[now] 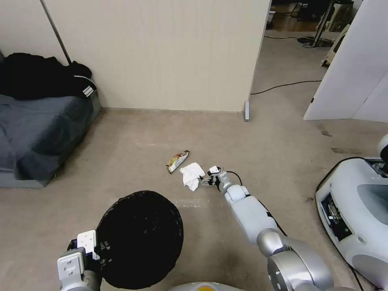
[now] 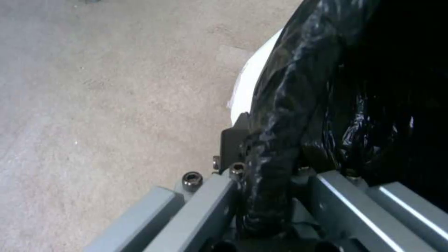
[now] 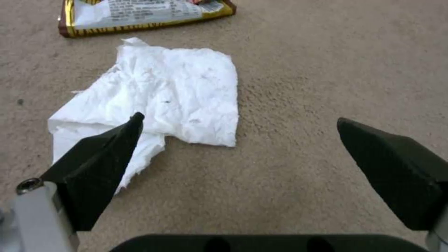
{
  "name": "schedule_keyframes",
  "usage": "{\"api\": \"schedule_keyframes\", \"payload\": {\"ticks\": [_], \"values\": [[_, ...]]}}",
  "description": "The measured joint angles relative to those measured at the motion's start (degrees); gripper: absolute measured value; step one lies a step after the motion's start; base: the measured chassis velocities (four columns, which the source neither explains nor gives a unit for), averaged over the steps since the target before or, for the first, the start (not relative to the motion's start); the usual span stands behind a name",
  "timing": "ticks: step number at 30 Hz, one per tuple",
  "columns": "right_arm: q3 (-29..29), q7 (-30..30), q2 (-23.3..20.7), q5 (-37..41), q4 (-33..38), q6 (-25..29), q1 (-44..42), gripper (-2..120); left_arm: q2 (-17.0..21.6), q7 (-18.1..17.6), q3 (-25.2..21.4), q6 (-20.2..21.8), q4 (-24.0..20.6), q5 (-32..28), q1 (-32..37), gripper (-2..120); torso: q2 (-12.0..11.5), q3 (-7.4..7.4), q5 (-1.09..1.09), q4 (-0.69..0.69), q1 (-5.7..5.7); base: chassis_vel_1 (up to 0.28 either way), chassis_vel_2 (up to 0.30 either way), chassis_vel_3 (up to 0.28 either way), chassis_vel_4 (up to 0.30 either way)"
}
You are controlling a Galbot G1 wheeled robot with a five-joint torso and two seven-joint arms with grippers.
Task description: Pick up the trash bin, then pick up the garbage from the floor and place it into the trash bin.
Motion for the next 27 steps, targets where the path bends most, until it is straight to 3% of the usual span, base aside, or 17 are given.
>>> {"api": "schedule_keyframes", "payload": {"ticks": [9,27], "values": [[-0.21,-0.29,0.0,-1.04,0.39,-0.6,-0.93,100,0.01,0.2,0.2,0.0,0.0,0.93,-0.1,0,0.0,-0.01,0.0,0.0,-0.01,0.0,0.0,0.0,0.0],[-0.88,-0.49,-0.01,-1.42,1.83,-0.77,-1.91,100,0.02,0.39,0.33,-0.01,0.0,1.47,-0.3,0,0.0,0.0,0.0,0.0,0.0,-0.071,0.076,0.077,-0.078]]}}
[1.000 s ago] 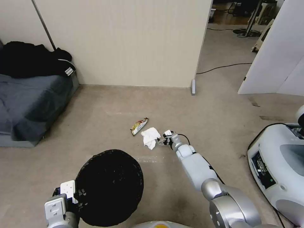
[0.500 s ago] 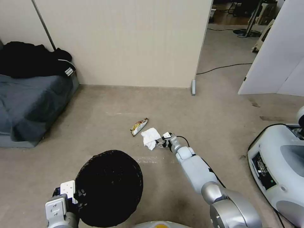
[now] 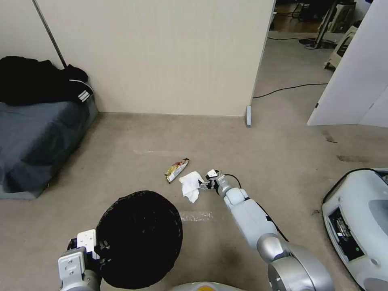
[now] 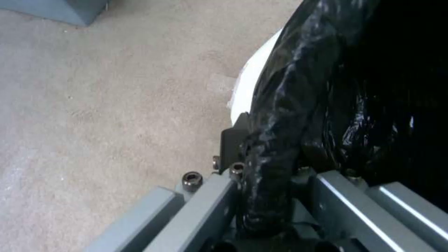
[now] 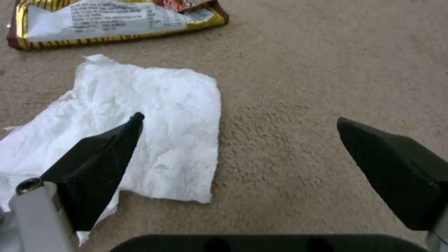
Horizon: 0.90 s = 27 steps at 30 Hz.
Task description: Pick up the trash bin, then pick up the garbage from the floor and place it into the trash bin.
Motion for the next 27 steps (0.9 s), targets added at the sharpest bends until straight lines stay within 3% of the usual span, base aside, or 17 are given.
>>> {"api": "schedule_keyframes", "payload": {"ticks": [17,27], "values": [[-5.13,-2.5,0.0,0.26,3.25,2.14,-1.02,100,0.0,0.19,0.4,0.0,0.0,0.89,0.22,0,0.0,0.0,0.0,0.0,0.0,0.0,0.0,0.0,0.0],[-8.88,-4.3,0.0,2.58,1.13,1.37,0.16,100,0.0,0.81,0.93,0.0,0.0,2.62,0.8,0,0.0,0.0,0.0,0.0,0.0,0.0,0.0,0.0,0.0]]}}
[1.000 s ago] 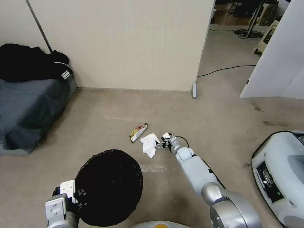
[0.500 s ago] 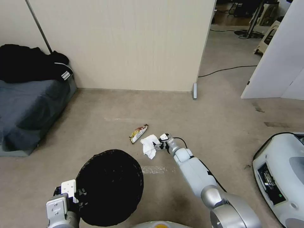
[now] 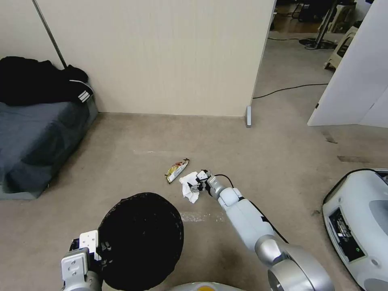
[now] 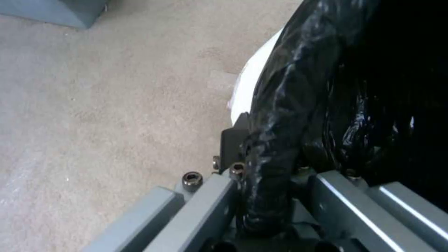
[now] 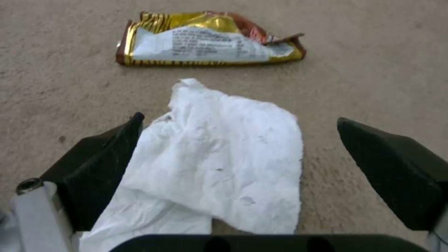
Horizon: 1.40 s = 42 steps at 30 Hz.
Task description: Pick up the trash bin, then pick up the garbage from the floor and place it into the trash bin.
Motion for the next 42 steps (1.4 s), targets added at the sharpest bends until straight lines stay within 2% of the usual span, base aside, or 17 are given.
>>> {"api": "schedule_keyframes", "payload": {"ticks": [6,18,33,42], "values": [[-4.92,1.13,0.0,6.86,-1.23,-5.66,1.0,100,0.0,0.09,-0.03,-0.07,0.0,0.96,0.63,0,0.0,0.0,0.0,0.0,0.0,0.0,0.0,0.0,0.0],[-8.39,0.77,0.0,9.9,-3.88,-10.42,4.0,100,0.0,0.78,0.5,-0.9,0.0,3.63,1.3,0,0.0,0.0,0.0,0.0,0.0,0.0,0.0,0.0,0.0],[-9.76,2.31,0.0,9.68,-5.35,-15.47,4.77,100,0.0,1.1,1.38,-1.53,0.0,5.18,1.91,0,0.0,0.0,0.01,0.0,0.0,0.0,0.0,0.0,0.0],[-8.11,3.67,0.0,9.89,-6.58,-16.69,5.45,100,0.0,1.1,1.64,-1.78,0.0,5.5,2.2,0,0.0,0.0,0.0,0.0,0.0,0.0,0.0,0.0,0.0]]}}
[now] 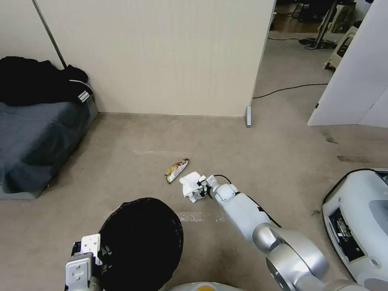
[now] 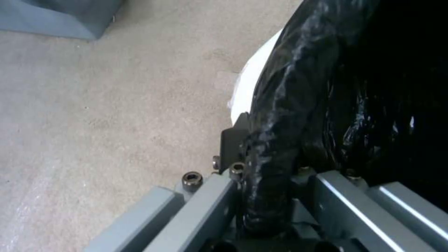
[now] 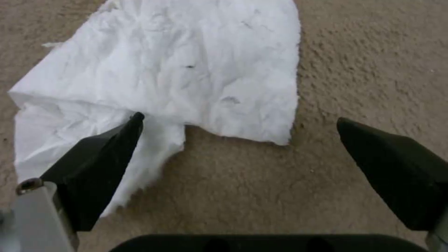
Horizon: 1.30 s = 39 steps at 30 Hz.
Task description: Pick up the trash bin, then pick up the garbage from the floor and place it into the trash bin.
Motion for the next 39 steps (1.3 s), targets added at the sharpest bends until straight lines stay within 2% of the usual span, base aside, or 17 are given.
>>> {"api": "schedule_keyframes", "payload": {"ticks": [11,14,16,17,20,21,24,26,27,28,31,32,35,36,39], "values": [[0.81,0.39,0.0,0.04,-0.53,-0.08,0.19,100,0.0,0.0,0.27,-0.12,0.0,0.42,0.57,0,0.0,0.0,0.0,0.0,0.0,0.0,0.0,0.0,0.0],[0.74,0.39,0.0,0.03,-0.49,0.01,0.17,92,0.0,0.0,0.27,-0.13,0.0,0.43,0.66,0,0.0,0.0,0.0,0.0,0.0,0.0,0.0,0.0,0.0],[0.51,0.39,0.0,-0.04,-0.44,0.13,0.0,82,0.0,-0.01,0.28,-0.14,0.0,0.43,0.73,0,0.0,0.0,0.0,0.0,0.0,0.0,0.0,0.0,0.0],[0.51,0.39,0.0,-0.04,-0.44,0.13,0.0,82,0.0,-0.01,0.28,-0.14,0.0,0.43,0.73,0,0.0,0.0,0.0,0.0,0.0,0.0,0.0,0.0,0.0],[0.24,0.37,0.0,-0.2,-0.3,0.17,-0.11,67,0.0,-0.02,0.34,-0.18,0.0,0.44,0.76,0,0.0,0.0,0.0,0.0,0.0,0.0,0.0,0.0,0.0],[0.24,0.37,0.0,-0.2,-0.3,0.17,-0.11,67,0.0,-0.02,0.34,-0.18,0.0,0.44,0.76,0,0.0,0.0,0.0,0.0,0.0,0.0,0.0,0.0,0.0],[-0.27,0.34,0.03,-0.5,-0.25,0.19,-0.27,53,0.0,-0.03,0.34,-0.22,0.0,0.44,0.75,0,0.0,0.0,0.0,0.0,0.0,0.0,0.0,0.0,0.0],[-0.32,0.34,0.04,-0.55,-0.25,0.19,-0.3,51,0.0,-0.03,0.34,-0.22,0.0,0.44,0.75,0,0.0,0.0,0.01,0.0,0.0,0.0,0.0,0.0,0.0],[-0.49,0.32,0.07,-0.72,-0.2,0.23,-0.44,41,0.0,-0.03,0.34,-0.23,0.0,0.44,0.73,0,0.0,0.0,0.01,0.01,0.0,0.0,0.0,0.0,0.0],[-0.49,0.32,0.07,-0.72,-0.2,0.23,-0.44,41,0.0,-0.03,0.34,-0.23,0.0,0.44,0.73,0,0.0,0.0,0.01,0.01,0.0,0.0,0.0,0.0,0.0],[-0.84,0.31,0.09,-1.0,-0.11,0.26,-0.8,27,0.0,-0.03,0.34,-0.25,0.0,0.42,0.73,0,0.01,-0.01,0.02,0.02,0.0,0.0,0.0,0.0,0.0],[-0.84,0.31,0.09,-1.0,-0.11,0.26,-0.8,27,0.0,-0.03,0.34,-0.25,0.0,0.42,0.73,0,0.01,-0.01,0.02,0.02,0.0,0.0,0.0,0.0,0.0],[-0.99,0.27,0.11,-1.12,-0.02,0.33,-1.19,14,0.0,-0.03,0.34,-0.27,0.0,0.41,0.73,0,0.01,-0.01,0.03,0.03,0.0,0.0,0.0,0.0,0.0],[-0.99,0.27,0.11,-1.12,-0.02,0.33,-1.19,14,0.0,-0.03,0.34,-0.27,0.0,0.41,0.73,0,0.01,-0.01,0.03,0.03,0.0,0.0,0.0,0.0,0.0],[-1.0,0.28,0.1,-1.24,0.02,0.33,-1.31,1,0.0,-0.04,0.44,-0.28,0.0,0.4,0.73,0,0.01,-0.01,0.01,0.02,0.0,0.0,0.0,0.0,0.0]]}}
